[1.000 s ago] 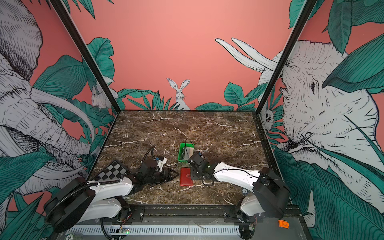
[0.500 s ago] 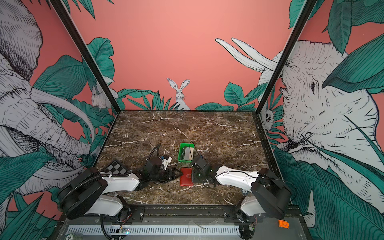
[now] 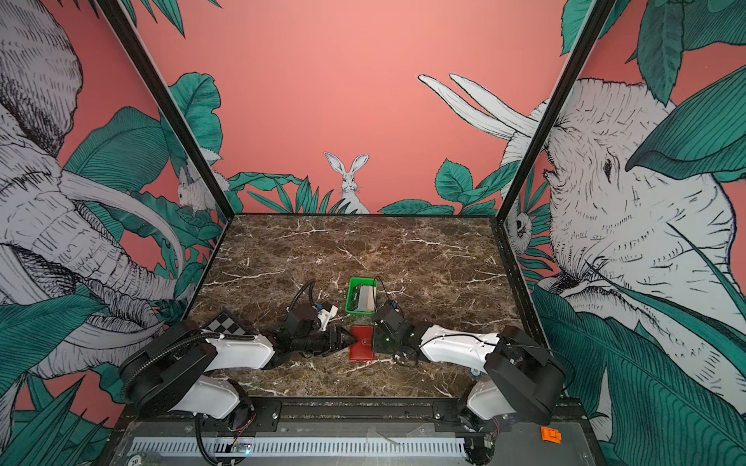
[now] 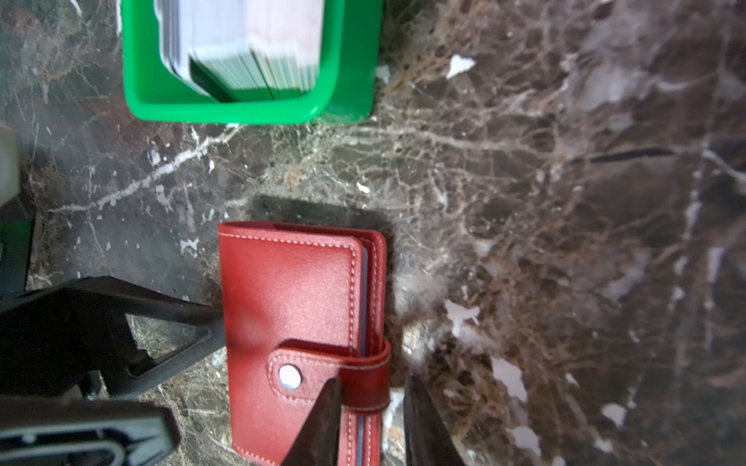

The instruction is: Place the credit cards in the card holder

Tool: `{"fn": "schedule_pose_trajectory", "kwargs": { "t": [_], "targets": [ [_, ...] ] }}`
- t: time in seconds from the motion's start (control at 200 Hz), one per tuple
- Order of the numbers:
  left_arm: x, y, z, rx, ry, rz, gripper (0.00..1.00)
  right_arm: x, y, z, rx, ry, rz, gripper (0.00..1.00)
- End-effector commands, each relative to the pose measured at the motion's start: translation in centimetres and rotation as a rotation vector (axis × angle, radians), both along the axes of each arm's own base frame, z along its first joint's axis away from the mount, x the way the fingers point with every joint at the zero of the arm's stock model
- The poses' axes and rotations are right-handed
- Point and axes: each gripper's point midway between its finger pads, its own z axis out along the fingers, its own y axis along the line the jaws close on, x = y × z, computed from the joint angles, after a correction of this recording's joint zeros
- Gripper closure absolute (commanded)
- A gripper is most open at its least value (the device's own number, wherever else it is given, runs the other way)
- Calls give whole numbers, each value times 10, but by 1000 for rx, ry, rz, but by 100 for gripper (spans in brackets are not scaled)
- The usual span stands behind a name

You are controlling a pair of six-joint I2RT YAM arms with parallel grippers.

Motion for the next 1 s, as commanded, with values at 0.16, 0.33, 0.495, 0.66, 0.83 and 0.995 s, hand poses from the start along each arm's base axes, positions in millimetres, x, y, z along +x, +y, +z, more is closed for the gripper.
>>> {"fn": "schedule_pose_trajectory", "kwargs": {
  "t": [0.16,0.33,0.495,0.66,0.83,0.995],
  "targets": [
    [-4,-8,-10,7,28,-19,33,2,0,-11,-2,18,-21,79],
    [-2,-15,-3,-44,19,-17,34,-1,-12,-18,-53,26,-38,84],
    [3,-25,10,-123,8,-13,36,-4,-25,-23,-108,32,-52,89],
    [3,-33,19,-166,-4,-20,42,-8,-33,-28,-144,46,-53,91],
    [1,-35,20,-167,-9,-26,48,-10,-37,-33,-171,61,-53,93],
    [1,-35,14,-144,0,-28,53,-12,-40,-36,-187,64,-54,93]
  ]
}}
